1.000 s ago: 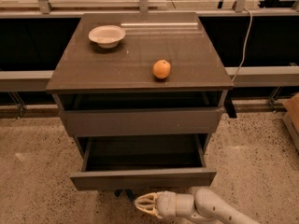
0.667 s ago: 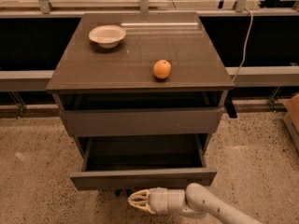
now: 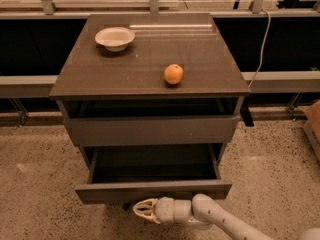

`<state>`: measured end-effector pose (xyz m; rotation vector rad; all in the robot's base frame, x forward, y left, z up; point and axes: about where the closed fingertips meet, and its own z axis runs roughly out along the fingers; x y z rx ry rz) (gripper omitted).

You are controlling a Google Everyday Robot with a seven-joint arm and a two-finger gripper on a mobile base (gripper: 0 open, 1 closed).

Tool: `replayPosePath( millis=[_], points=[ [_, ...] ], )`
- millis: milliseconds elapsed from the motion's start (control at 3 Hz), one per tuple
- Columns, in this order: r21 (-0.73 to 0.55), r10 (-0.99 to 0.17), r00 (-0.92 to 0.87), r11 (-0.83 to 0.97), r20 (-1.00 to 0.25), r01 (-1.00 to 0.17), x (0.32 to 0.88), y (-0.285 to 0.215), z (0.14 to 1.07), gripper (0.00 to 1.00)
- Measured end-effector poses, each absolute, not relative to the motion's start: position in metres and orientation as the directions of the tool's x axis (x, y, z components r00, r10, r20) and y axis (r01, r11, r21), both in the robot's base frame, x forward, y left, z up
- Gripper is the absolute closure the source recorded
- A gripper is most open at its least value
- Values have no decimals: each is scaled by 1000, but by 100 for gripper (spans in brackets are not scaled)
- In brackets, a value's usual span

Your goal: Close middle drawer

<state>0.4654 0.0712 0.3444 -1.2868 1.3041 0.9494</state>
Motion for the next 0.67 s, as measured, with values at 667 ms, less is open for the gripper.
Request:
replayPosePath(
  millis=[667],
  points=[
    [-137,-163,118,114,-980,-984,488,84,343,100]
  ],
)
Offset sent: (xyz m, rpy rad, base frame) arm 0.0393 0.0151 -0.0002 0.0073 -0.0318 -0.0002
